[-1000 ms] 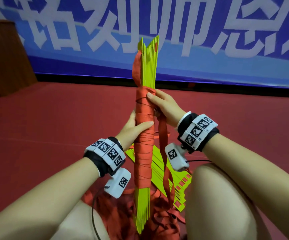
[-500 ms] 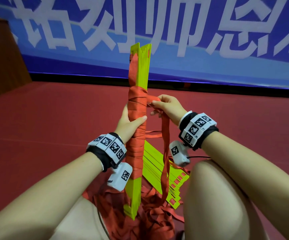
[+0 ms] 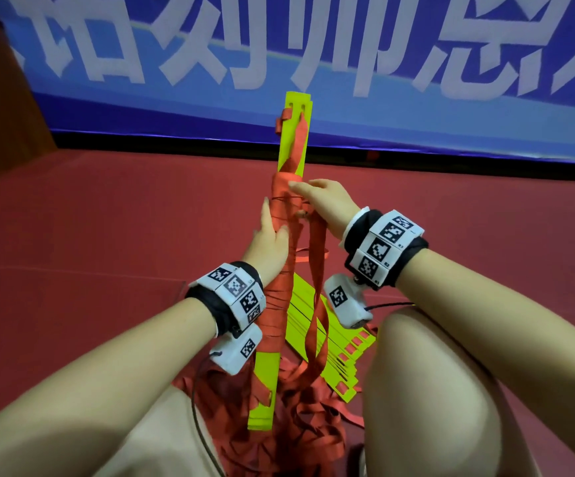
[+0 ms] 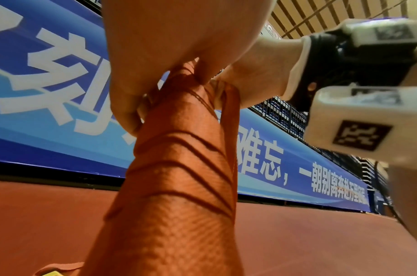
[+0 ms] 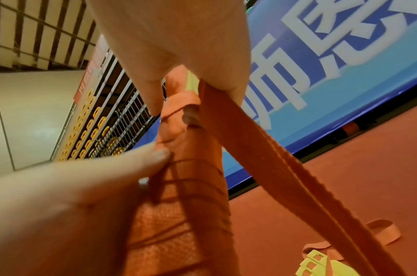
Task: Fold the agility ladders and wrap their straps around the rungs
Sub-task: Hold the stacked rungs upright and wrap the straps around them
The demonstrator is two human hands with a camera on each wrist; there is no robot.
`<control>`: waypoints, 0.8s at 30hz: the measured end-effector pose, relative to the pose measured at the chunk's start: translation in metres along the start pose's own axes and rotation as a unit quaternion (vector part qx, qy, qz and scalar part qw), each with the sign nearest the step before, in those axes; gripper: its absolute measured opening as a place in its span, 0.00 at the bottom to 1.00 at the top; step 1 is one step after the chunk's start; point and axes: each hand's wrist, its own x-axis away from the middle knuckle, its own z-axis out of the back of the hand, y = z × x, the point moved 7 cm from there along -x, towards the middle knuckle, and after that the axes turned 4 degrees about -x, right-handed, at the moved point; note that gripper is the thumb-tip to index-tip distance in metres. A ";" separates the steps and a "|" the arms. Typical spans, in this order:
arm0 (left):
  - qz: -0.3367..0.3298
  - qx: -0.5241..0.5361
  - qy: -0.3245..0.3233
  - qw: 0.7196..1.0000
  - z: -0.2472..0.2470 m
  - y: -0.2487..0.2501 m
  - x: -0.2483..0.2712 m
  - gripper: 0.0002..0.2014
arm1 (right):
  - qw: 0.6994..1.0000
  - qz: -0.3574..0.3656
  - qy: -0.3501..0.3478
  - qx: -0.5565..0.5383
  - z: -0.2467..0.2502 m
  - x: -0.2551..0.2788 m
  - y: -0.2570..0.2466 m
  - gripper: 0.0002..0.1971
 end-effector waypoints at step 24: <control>-0.084 0.286 -0.120 0.947 0.023 0.035 0.028 0.20 | 0.968 0.227 -0.066 -0.080 0.007 0.028 -0.054 0.09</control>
